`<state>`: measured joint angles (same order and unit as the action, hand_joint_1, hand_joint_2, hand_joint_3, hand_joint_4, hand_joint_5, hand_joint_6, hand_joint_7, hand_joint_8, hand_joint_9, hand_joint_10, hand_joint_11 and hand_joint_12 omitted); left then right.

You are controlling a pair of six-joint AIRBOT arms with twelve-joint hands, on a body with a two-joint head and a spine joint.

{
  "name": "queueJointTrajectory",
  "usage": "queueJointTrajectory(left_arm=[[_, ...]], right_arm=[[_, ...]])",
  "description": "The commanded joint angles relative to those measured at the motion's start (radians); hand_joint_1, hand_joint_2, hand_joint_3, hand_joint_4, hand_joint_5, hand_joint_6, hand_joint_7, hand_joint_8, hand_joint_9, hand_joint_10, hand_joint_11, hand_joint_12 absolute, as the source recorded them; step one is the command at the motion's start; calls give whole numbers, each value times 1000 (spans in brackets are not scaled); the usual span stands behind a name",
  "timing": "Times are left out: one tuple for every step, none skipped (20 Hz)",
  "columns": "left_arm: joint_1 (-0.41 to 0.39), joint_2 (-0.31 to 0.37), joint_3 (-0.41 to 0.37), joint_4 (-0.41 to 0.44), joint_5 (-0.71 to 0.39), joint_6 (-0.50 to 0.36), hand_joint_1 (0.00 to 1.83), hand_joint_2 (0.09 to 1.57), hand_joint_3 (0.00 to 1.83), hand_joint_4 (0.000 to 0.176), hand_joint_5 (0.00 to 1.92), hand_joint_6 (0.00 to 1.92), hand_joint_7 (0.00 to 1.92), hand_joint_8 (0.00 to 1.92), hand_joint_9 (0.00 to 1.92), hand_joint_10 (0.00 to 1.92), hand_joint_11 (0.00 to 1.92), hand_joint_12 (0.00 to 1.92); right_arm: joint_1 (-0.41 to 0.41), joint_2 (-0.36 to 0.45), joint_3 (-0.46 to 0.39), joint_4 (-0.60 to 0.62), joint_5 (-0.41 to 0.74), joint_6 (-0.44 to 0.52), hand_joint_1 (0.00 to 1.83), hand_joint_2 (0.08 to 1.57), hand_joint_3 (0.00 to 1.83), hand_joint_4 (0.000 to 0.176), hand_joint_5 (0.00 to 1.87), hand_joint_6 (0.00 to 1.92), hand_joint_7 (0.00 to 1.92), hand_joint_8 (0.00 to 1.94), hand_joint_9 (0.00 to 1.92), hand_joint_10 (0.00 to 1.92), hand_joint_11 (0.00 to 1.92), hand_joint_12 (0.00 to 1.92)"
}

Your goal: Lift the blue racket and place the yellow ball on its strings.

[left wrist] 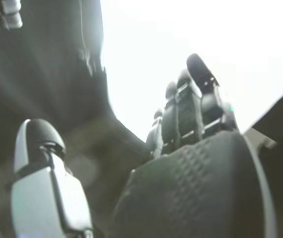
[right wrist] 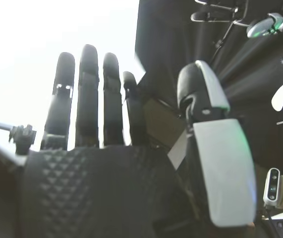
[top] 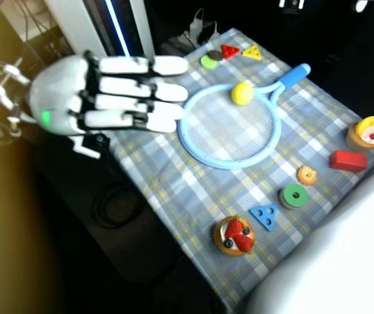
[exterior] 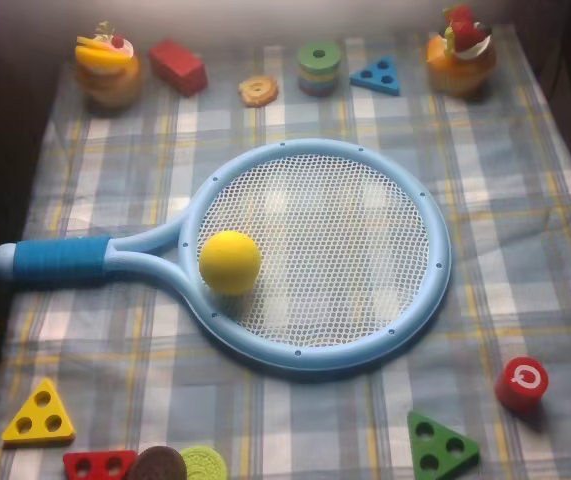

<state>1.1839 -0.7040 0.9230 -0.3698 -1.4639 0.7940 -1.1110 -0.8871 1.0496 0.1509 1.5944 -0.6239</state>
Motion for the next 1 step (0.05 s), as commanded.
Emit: queueJointTrajectory(left_arm=[[-5, -2, 9, 0, -199, -43, 367, 1043, 7, 41, 109, 12, 220, 6, 172, 6, 0, 635]], right_arm=[[12, 8, -9, 17, 168, -7, 744, 1306, 15, 41, 124, 0, 286, 0, 335, 0, 128, 290]])
